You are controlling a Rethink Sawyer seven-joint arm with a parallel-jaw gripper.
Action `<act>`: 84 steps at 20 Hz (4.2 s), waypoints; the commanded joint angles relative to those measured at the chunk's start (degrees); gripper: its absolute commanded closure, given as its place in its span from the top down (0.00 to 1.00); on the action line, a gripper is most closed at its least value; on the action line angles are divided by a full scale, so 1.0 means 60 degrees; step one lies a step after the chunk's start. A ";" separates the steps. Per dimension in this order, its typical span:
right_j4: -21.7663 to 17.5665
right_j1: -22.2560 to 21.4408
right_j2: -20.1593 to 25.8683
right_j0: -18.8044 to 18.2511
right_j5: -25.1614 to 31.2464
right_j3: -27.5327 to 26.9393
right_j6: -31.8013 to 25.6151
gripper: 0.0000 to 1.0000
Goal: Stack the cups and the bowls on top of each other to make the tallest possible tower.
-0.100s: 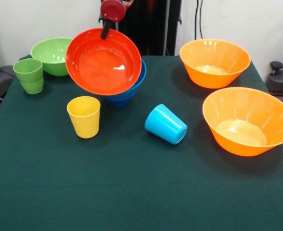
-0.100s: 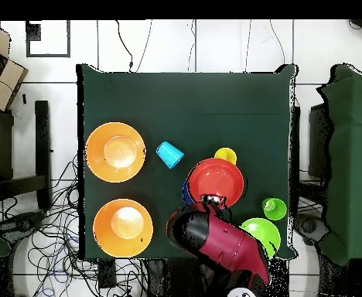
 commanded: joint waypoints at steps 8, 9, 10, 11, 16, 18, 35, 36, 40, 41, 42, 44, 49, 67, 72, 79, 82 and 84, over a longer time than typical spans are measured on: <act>0.0656 0.0276 0.0423 0.0300 -0.0526 0.0758 0.1523 0.00; 0.0693 0.0258 0.0437 0.0292 -0.0507 0.0770 0.1504 0.00; 0.0730 0.0240 0.0451 0.0284 -0.0489 0.0783 0.1485 0.00; 0.0738 0.0213 0.0431 0.0285 -0.0433 0.0780 0.1459 0.00; 0.0799 0.0120 0.0419 0.0263 -0.0355 0.0824 0.1390 0.00; 0.0838 0.0111 0.0430 0.0280 -0.0345 0.0830 0.1392 0.00; 0.1256 0.0383 0.0509 0.0546 -0.0486 0.0783 0.1604 0.00; 0.1283 0.0428 0.0490 0.0600 -0.0516 0.0777 0.1630 0.00; 0.1445 0.0672 0.0470 0.0860 -0.0769 0.0802 0.1802 0.00; 0.1496 0.0747 0.0457 0.0942 -0.0844 0.0808 0.1854 0.00; 0.1551 0.0798 0.0462 0.0986 -0.0878 0.0816 0.1868 0.00; 0.1687 0.0855 0.0482 0.1094 -0.0915 0.0865 0.1888 0.00; 0.1770 0.0861 0.0424 0.1077 -0.0980 0.0961 0.1683 0.00; 0.1625 0.0378 -0.0024 0.1048 -0.0401 0.1189 0.1160 0.00; 0.1703 0.0444 0.0148 0.1019 -0.0787 0.1400 0.1294 0.00; 0.1729 0.0407 0.0085 0.1098 -0.0716 0.1369 0.1300 0.00; 0.1696 0.0413 0.0160 0.0981 -0.0833 0.1448 0.1261 0.00; 0.1672 0.0428 0.0188 0.0919 -0.0922 0.1476 0.1240 0.00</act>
